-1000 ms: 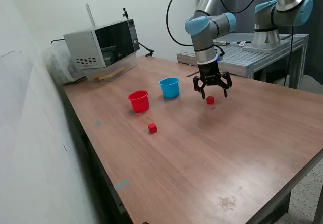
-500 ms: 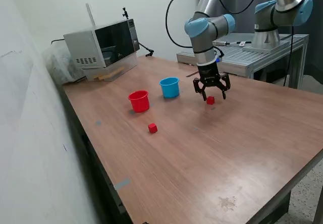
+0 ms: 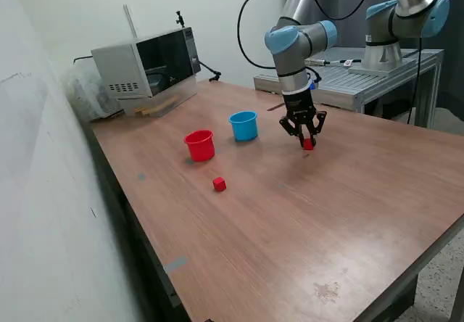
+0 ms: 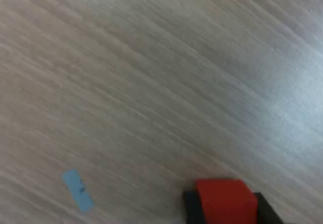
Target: Place red objects in the red bin, and blue objects in the blue bin.
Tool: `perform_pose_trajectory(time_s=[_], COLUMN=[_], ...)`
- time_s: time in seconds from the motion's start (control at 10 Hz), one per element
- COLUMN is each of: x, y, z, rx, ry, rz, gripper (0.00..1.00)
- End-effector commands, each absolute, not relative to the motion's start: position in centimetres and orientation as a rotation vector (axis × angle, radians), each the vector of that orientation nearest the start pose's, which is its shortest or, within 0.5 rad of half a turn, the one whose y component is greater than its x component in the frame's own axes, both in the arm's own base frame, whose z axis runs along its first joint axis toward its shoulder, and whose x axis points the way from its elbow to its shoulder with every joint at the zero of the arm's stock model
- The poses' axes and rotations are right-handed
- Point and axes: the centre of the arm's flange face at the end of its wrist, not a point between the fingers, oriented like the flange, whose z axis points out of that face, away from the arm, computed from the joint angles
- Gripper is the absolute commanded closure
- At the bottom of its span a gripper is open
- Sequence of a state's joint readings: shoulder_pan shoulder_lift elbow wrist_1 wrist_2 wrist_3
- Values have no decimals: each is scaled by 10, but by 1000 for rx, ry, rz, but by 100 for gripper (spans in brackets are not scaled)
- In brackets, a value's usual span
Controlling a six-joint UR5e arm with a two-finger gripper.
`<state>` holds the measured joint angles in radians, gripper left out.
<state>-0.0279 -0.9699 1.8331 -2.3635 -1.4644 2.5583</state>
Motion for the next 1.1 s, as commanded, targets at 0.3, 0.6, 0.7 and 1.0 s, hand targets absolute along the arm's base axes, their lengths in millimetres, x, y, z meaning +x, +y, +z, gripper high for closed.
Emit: perform_pose_trajectory(time_s=[0.3,0.6,0.7,1.0], x=[-600,-626,-638,-693], y=[-132,-129,-123,-92], z=[242,335,348,331], rx=[-2854,-2805,-2660,-2253], ry=[1584,1753,1924,2323], rz=[40,281,352,427], gripper=[100,100,100,100])
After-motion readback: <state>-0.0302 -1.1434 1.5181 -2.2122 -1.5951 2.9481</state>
